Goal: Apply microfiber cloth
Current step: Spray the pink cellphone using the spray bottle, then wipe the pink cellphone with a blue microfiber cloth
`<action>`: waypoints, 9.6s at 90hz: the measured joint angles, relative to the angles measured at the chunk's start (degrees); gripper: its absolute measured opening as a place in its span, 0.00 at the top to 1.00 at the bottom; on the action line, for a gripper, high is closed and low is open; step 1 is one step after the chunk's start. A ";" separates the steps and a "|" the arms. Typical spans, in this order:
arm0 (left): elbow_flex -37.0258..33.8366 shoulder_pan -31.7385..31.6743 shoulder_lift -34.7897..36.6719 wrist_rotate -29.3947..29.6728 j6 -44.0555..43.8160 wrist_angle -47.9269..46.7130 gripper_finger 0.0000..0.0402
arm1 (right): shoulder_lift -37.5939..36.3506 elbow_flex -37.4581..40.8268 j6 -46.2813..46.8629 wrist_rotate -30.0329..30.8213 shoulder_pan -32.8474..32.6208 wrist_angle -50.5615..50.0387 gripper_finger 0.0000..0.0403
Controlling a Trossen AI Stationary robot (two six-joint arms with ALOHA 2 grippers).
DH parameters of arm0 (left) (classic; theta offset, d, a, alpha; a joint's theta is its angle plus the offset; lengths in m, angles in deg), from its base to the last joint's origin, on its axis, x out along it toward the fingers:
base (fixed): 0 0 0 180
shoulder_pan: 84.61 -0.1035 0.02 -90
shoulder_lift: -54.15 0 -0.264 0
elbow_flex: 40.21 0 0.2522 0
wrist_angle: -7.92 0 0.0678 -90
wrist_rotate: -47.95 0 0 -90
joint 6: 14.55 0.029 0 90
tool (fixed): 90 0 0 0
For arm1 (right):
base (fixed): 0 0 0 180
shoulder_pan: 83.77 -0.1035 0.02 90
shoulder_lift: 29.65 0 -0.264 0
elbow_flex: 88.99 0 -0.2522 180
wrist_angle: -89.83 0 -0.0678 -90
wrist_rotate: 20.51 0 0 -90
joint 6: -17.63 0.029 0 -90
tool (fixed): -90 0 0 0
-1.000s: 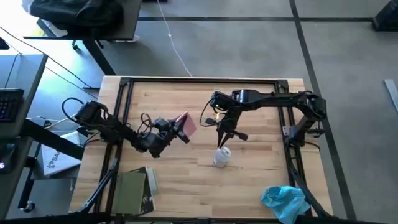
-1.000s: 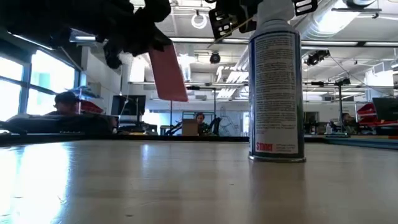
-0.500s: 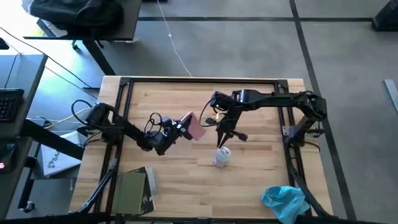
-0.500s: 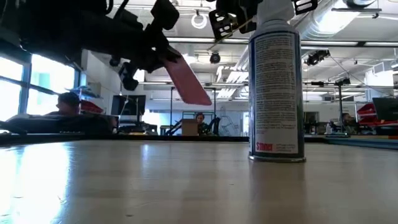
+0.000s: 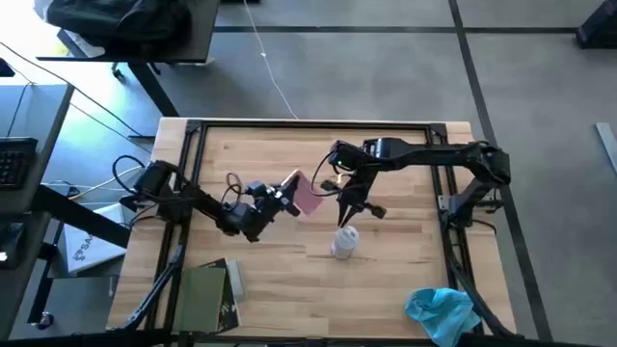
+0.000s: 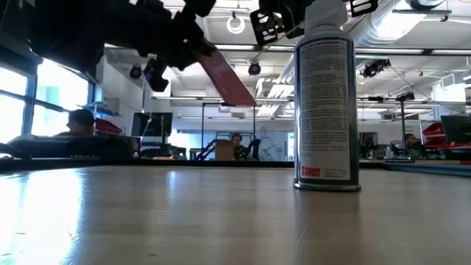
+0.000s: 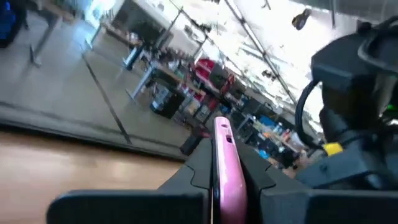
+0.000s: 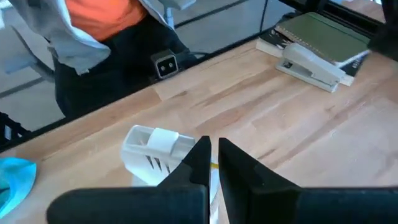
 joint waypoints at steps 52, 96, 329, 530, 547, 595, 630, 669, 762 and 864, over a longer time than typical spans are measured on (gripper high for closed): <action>0.02 -5.03 3.09 -14.99 9.58 -0.89 0.98 | -0.90 0.02 0.90 1.29 -0.24 0.53 1.00; 0.02 -11.20 1.87 -25.25 0.66 -5.93 0.98 | -0.92 -0.04 0.96 0.90 -0.26 0.72 1.00; 13.31 -6.20 -13.94 -17.77 111.06 -30.27 0.98 | -3.67 -0.07 6.93 3.77 -2.51 3.62 1.00; 13.92 0.87 -13.76 -29.49 130.05 -30.46 0.98 | -1.51 -0.09 15.17 5.53 -2.51 1.48 1.00; 13.23 3.08 -13.76 -28.95 128.60 -31.31 0.98 | -1.49 -0.04 14.94 5.53 -2.51 1.90 1.00; 12.00 -1.76 -13.76 -34.62 131.79 -22.64 0.97 | -1.44 -0.04 17.20 8.15 -2.47 2.49 1.00; 12.00 -6.21 -13.76 -40.60 119.74 -22.84 0.97 | -2.03 -0.04 18.03 10.82 -2.98 3.76 1.00; 10.58 -5.72 -13.76 -16.93 98.38 -10.71 0.97 | -12.24 0.00 29.71 30.21 -11.46 3.65 1.00; 7.04 16.73 -7.51 -3.91 47.03 -0.33 0.98 | -13.05 14.16 101.35 77.68 -47.60 11.19 1.00; 0.97 29.29 -5.38 9.82 41.13 -2.18 0.98 | 9.31 32.65 104.18 93.23 -36.60 65.07 1.00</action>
